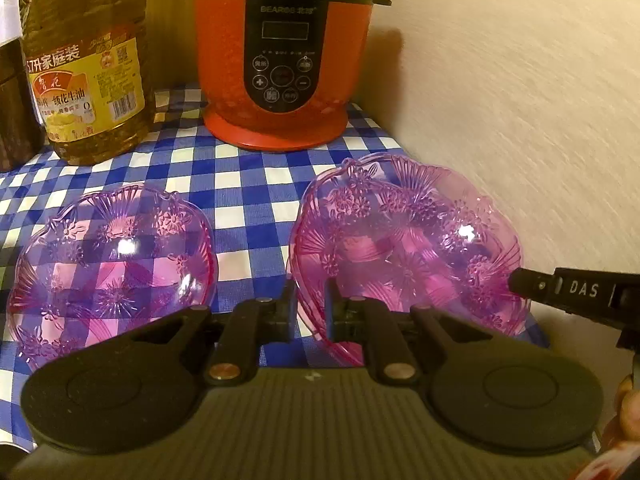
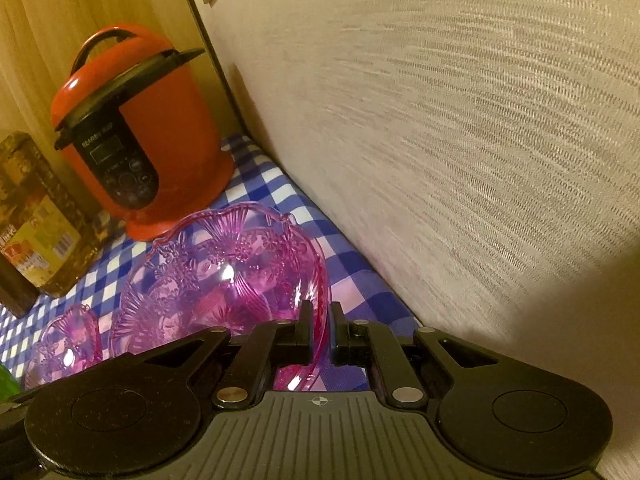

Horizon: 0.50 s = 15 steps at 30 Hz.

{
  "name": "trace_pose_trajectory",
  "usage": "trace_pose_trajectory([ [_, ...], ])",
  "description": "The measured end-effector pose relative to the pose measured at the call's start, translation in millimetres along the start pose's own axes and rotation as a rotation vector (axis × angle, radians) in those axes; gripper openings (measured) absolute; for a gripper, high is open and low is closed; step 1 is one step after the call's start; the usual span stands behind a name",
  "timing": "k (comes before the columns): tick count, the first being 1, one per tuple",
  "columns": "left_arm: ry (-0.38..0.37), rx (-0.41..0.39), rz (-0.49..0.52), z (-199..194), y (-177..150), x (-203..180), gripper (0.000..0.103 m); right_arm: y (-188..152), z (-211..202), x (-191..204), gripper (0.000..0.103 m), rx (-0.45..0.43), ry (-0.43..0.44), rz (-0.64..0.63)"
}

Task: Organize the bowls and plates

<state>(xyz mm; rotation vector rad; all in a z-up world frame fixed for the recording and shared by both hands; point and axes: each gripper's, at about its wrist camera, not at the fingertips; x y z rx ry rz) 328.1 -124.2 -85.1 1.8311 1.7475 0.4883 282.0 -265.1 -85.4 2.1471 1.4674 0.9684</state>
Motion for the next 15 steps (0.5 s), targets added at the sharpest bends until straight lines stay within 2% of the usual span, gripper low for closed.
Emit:
trace_pose_trajectory([
  [7,0.024,0.008,0.022,4.5,-1.6,0.5,0.014,0.3,0.9,0.1,0.007,-0.009,0.001,0.005],
  [9,0.008,-0.006,0.02,3.8,-2.7,2.5,0.021,-0.6,1.5,-0.5,0.008,-0.015,0.004,0.006],
  [10,0.004,-0.012,0.018,3.2,-3.3,4.0,0.028,-0.6,1.3,-1.8,0.008,-0.016,0.012,0.014],
  [12,0.0,-0.021,0.005,1.4,-4.7,7.0,0.03,-0.8,0.2,-4.6,0.01,-0.015,0.017,0.028],
  [13,-0.003,-0.025,-0.005,0.1,-5.3,9.3,0.03,-1.0,-0.6,-4.8,0.013,-0.016,0.012,0.03],
  [15,-0.009,-0.028,-0.032,-2.9,-6.0,13.6,0.03,-2.1,-2.9,-6.2,0.024,-0.019,0.018,0.036],
])
Point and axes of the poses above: each gripper's, at about its wrist camera, not at the fingertips, and z roughly the way its jaws point, x to its left, y to its top, and after that the axes turned 7 degrees about x, right-handed
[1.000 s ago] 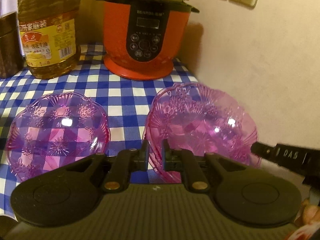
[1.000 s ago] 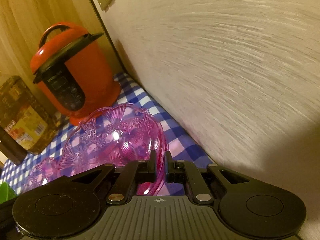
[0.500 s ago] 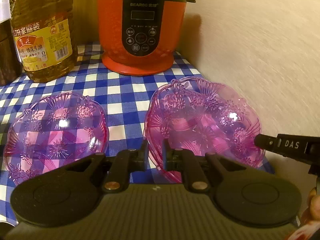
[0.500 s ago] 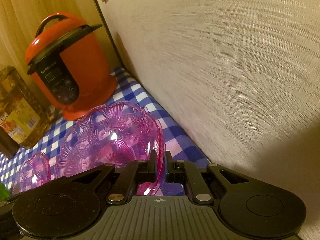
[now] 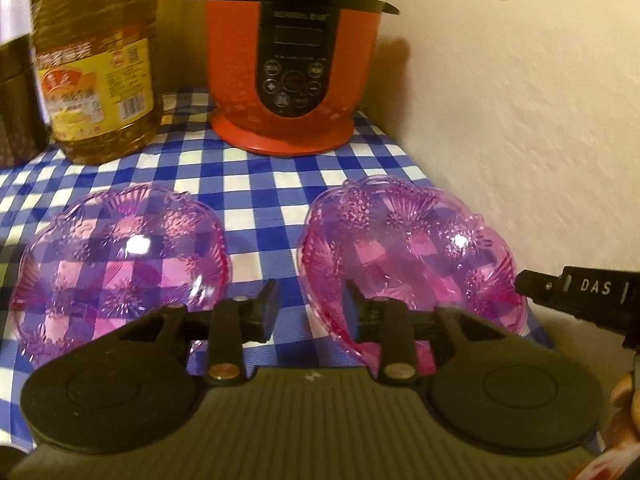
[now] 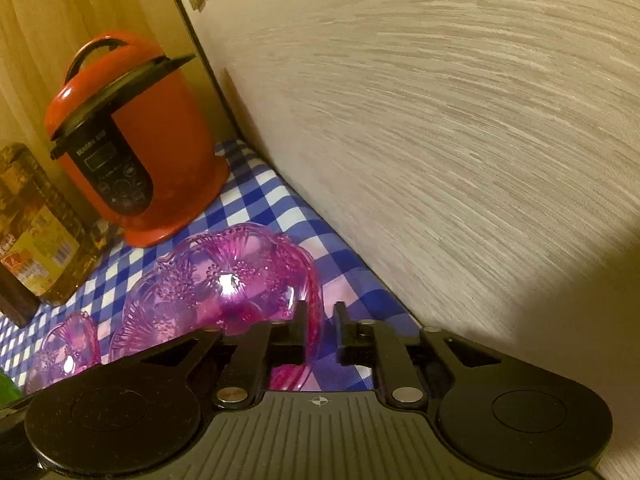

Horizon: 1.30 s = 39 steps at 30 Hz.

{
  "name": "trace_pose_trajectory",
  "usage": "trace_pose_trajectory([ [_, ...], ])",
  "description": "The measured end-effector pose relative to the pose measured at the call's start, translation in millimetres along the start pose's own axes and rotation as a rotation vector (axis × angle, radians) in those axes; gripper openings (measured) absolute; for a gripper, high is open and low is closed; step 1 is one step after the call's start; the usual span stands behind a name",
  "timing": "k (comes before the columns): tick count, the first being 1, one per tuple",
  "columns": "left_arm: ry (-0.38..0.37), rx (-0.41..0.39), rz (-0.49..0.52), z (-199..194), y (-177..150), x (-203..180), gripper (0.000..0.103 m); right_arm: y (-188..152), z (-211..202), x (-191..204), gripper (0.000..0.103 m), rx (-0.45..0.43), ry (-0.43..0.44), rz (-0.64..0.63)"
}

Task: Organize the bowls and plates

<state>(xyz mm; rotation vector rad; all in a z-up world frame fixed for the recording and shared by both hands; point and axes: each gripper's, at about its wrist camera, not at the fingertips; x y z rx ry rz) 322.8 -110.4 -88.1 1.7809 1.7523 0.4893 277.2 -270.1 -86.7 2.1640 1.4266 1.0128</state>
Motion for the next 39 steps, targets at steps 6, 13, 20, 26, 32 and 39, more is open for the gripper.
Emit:
trace_pose_trajectory([
  [6,-0.015,-0.024,-0.052,-18.9,-3.1,7.0,0.03,-5.2,-17.1,0.9,0.046,-0.046,0.033,-0.007],
  [13,-0.016,-0.025,-0.104,-53.8,-14.0,17.4,0.03,-20.1,-42.4,8.7,0.046,-0.056,0.045,-0.024],
  [20,0.0,-0.016,-0.147,-95.9,-35.8,28.6,0.03,-53.9,-81.4,16.8,0.047,-0.046,0.051,-0.044],
  [26,0.001,-0.015,-0.158,-133.6,-54.3,33.4,0.03,-86.1,-118.0,17.2,0.047,-0.008,0.054,-0.05],
  [32,0.005,-0.013,-0.171,-167.9,-75.0,37.3,0.03,-105.6,-152.1,23.0,0.047,0.016,0.053,-0.072],
  [39,0.005,-0.005,-0.202,-200.4,-94.3,50.3,0.03,-120.6,-182.8,36.4,0.047,0.031,0.055,-0.119],
])
Point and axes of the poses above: each gripper's, at about its wrist camera, not at the fingertips, and z roughly the way its jaws point, x to its left, y to its top, and after that the axes turned 7 degrees about x, right-handed
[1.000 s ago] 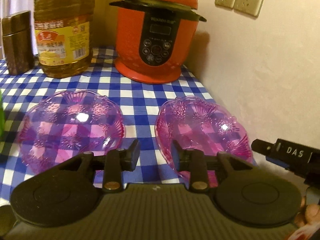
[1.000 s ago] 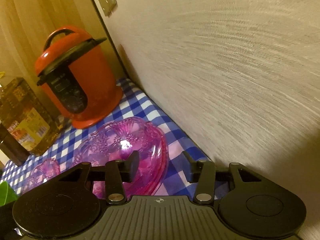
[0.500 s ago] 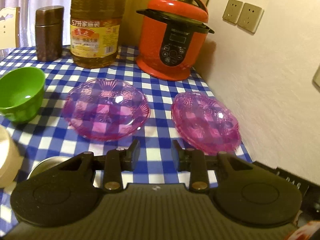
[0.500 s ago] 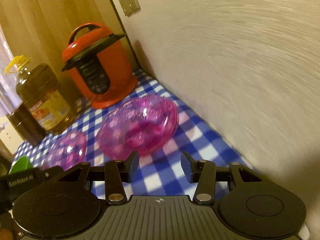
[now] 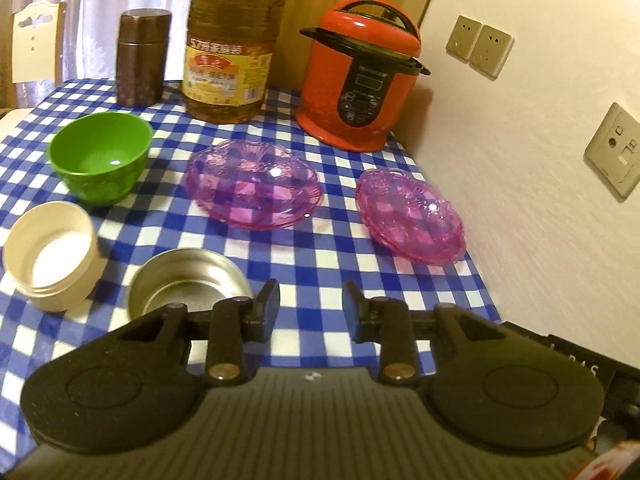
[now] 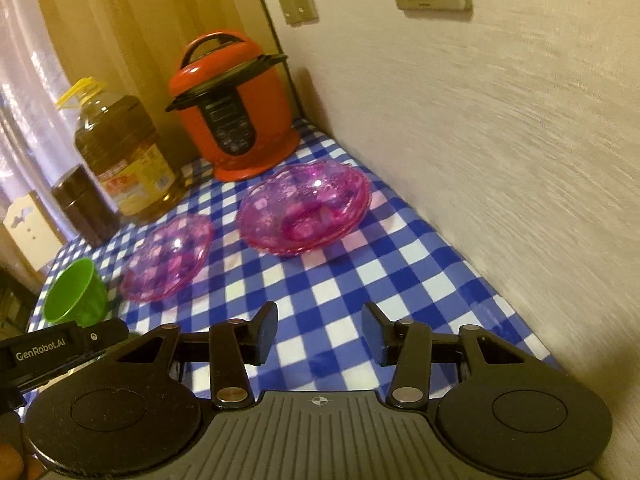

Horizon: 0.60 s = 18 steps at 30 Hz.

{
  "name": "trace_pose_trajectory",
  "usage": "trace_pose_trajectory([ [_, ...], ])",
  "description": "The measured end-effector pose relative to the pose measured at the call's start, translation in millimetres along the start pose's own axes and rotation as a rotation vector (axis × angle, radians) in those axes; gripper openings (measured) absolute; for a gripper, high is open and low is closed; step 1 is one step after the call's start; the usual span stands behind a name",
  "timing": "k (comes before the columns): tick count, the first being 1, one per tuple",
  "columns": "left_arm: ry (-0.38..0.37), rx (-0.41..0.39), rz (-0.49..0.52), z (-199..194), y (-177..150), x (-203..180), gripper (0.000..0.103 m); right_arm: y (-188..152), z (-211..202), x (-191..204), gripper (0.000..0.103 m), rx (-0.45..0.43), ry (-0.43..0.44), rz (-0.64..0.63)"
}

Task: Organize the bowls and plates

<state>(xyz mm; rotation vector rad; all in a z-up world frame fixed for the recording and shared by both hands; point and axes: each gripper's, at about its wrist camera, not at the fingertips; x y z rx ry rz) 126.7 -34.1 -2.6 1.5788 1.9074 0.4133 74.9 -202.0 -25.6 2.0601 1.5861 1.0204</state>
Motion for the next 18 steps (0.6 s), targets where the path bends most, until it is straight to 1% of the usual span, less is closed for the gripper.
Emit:
trace_pose_trajectory([
  [9,0.024,-0.02,-0.019,-31.9,-11.8,20.2,0.03,-11.8,-16.1,28.2,0.047,0.02,0.026,-0.071],
  [18,0.042,-0.035,-0.039,-48.0,-15.2,33.7,0.03,-16.6,-24.5,47.8,0.047,0.018,0.05,-0.104],
])
Point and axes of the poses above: each gripper's, at about its wrist camera, not at the fingertips, and z roughly the way its jaws point, x to its left, y to its top, and after that the axes turned 7 degrees about x, right-handed
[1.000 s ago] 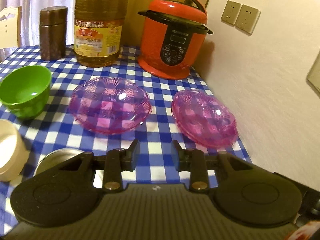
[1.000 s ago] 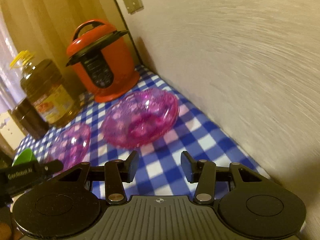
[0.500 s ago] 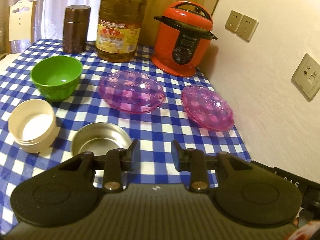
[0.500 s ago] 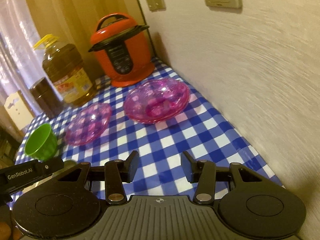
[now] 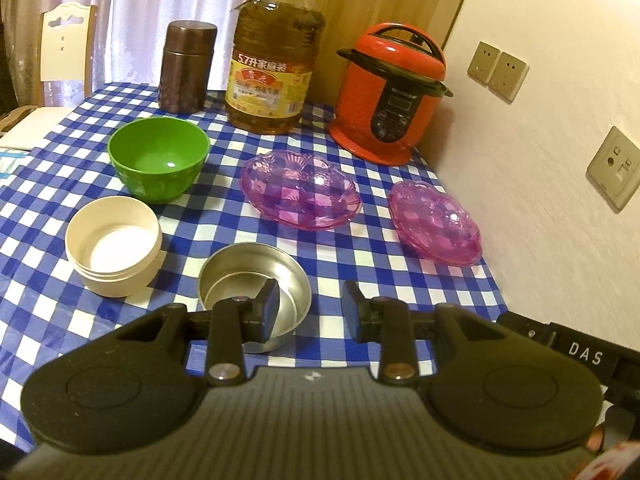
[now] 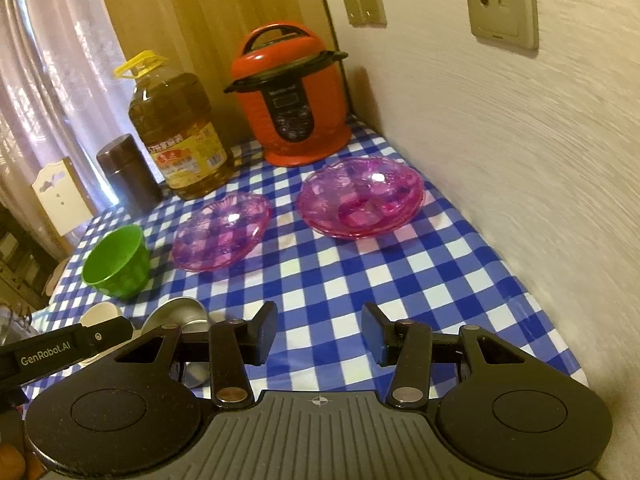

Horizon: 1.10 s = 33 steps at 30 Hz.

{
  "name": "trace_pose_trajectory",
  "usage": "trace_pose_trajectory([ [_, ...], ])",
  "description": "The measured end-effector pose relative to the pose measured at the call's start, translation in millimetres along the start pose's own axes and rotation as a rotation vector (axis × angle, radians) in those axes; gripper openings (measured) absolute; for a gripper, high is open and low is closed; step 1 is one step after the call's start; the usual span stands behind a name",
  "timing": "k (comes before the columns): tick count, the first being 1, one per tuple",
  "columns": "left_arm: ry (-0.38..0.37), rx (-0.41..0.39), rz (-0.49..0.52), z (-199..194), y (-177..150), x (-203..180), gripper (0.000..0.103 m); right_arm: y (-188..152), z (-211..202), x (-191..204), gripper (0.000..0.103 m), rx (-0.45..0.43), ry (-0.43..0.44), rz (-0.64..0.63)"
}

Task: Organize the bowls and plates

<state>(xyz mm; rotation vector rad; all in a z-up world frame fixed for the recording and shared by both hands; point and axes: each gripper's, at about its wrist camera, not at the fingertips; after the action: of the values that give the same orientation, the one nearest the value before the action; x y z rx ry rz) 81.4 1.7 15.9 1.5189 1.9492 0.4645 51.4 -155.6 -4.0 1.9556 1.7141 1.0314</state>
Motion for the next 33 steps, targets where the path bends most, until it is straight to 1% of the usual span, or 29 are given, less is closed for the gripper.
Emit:
trace_pose_trajectory([
  [10,0.015,-0.013,-0.021,-1.0,6.2,9.5,0.03,0.3,5.7,7.1,0.047,0.008,0.028,-0.006],
  [12,0.009,-0.022,-0.025,2.0,10.2,12.1,0.03,2.2,9.6,8.6,0.047,0.01,0.041,-0.003],
  [18,0.02,-0.028,-0.051,17.7,31.9,26.2,0.031,14.3,28.1,16.9,0.047,0.01,0.071,0.0],
  [24,0.016,-0.022,-0.064,47.5,61.1,39.1,0.031,34.7,57.3,24.6,0.047,0.014,0.092,0.006],
  [28,0.013,-0.012,-0.065,74.5,77.5,44.3,0.035,50.6,81.5,27.4,0.047,0.015,0.103,0.019],
  [33,0.002,0.024,-0.068,113.0,90.6,52.6,0.036,68.8,114.4,28.2,0.047,0.021,0.119,0.031],
])
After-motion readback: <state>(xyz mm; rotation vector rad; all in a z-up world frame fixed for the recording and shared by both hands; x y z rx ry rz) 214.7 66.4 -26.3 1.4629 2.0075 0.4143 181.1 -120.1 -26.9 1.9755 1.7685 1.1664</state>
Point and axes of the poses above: each gripper's, at about its wrist camera, not at the fingertips, and z roughly the way its jaws point, x to its left, y to its top, and after that the axes turned 7 degrees about x, right-handed
